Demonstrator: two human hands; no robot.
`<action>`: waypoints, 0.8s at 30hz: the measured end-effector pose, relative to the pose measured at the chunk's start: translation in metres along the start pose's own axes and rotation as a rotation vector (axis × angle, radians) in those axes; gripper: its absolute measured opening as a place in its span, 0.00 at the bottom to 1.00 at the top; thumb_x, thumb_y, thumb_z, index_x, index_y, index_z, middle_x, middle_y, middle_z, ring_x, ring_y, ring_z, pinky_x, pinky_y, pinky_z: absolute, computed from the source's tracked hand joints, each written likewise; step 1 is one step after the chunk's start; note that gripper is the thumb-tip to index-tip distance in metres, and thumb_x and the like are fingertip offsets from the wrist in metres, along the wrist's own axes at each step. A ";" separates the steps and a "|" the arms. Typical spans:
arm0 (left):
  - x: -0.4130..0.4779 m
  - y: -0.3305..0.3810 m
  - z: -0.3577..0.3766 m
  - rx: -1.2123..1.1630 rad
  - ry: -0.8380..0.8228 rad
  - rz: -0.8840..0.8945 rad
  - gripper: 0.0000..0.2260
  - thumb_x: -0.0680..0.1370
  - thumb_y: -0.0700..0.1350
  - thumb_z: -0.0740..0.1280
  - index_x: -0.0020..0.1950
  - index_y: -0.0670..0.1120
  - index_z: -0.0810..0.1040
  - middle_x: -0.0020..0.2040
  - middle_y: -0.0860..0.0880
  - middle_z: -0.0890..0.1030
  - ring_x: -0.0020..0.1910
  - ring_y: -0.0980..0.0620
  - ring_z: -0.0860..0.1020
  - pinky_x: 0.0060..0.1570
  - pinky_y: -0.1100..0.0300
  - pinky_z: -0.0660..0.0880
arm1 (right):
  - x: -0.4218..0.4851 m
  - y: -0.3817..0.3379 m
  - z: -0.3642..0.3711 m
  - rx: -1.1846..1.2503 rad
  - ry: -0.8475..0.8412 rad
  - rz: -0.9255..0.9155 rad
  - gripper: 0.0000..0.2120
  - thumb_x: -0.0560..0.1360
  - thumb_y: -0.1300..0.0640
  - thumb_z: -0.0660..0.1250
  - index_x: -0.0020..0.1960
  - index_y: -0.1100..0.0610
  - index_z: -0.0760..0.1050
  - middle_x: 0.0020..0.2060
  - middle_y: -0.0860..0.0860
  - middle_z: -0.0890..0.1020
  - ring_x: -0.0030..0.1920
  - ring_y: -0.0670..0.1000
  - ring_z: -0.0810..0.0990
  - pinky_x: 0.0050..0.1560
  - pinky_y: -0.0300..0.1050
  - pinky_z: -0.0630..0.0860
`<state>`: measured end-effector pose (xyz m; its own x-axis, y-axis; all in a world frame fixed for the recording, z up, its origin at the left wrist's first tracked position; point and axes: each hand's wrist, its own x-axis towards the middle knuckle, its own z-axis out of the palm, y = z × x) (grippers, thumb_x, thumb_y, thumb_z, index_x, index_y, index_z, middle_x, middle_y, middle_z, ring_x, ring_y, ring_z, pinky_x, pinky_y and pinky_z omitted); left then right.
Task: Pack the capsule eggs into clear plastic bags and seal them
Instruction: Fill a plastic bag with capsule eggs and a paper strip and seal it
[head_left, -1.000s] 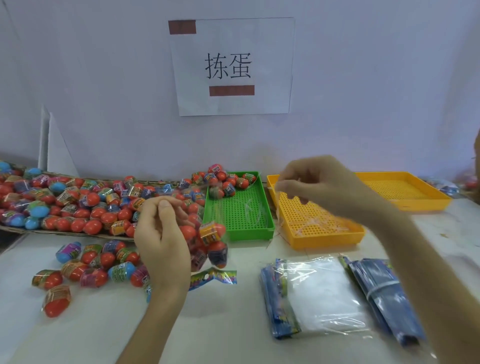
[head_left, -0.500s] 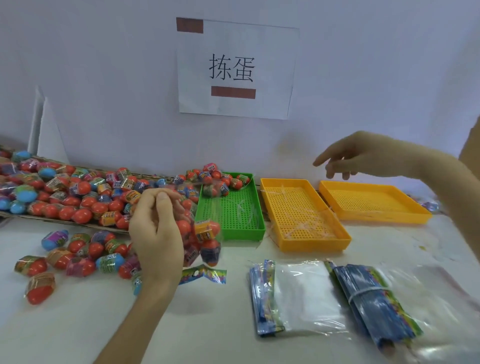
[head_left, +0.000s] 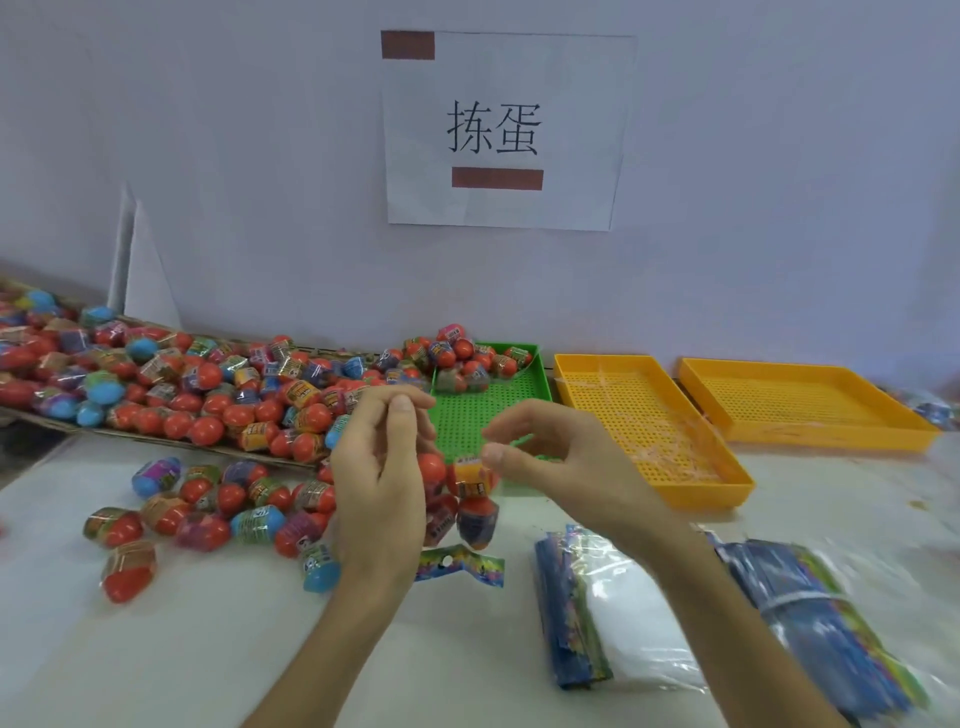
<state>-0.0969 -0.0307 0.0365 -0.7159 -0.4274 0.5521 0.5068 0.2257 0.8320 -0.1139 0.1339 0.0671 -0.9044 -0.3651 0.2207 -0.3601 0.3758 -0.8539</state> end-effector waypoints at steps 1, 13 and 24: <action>0.000 0.000 0.000 -0.011 -0.005 -0.001 0.11 0.84 0.47 0.57 0.47 0.53 0.78 0.39 0.52 0.79 0.38 0.58 0.77 0.41 0.70 0.74 | 0.001 0.003 0.008 0.085 0.068 -0.011 0.08 0.73 0.48 0.75 0.47 0.53 0.82 0.40 0.45 0.85 0.41 0.43 0.84 0.41 0.33 0.78; 0.005 0.005 0.005 -0.521 -0.237 -0.477 0.20 0.72 0.57 0.72 0.59 0.47 0.79 0.47 0.48 0.84 0.45 0.52 0.82 0.46 0.56 0.80 | -0.010 0.006 0.006 0.474 0.452 0.026 0.04 0.70 0.51 0.76 0.39 0.51 0.85 0.33 0.50 0.84 0.35 0.48 0.82 0.38 0.44 0.80; 0.001 -0.005 0.003 -0.219 -0.177 -0.266 0.03 0.77 0.46 0.71 0.45 0.47 0.83 0.40 0.50 0.84 0.40 0.54 0.82 0.40 0.63 0.79 | -0.010 0.007 0.005 0.526 0.426 0.076 0.11 0.69 0.46 0.74 0.47 0.51 0.83 0.40 0.51 0.87 0.41 0.49 0.85 0.40 0.38 0.79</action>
<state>-0.1016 -0.0291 0.0330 -0.8983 -0.2838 0.3354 0.3690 -0.0731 0.9265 -0.1059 0.1358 0.0568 -0.9728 0.0538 0.2252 -0.2301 -0.1167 -0.9661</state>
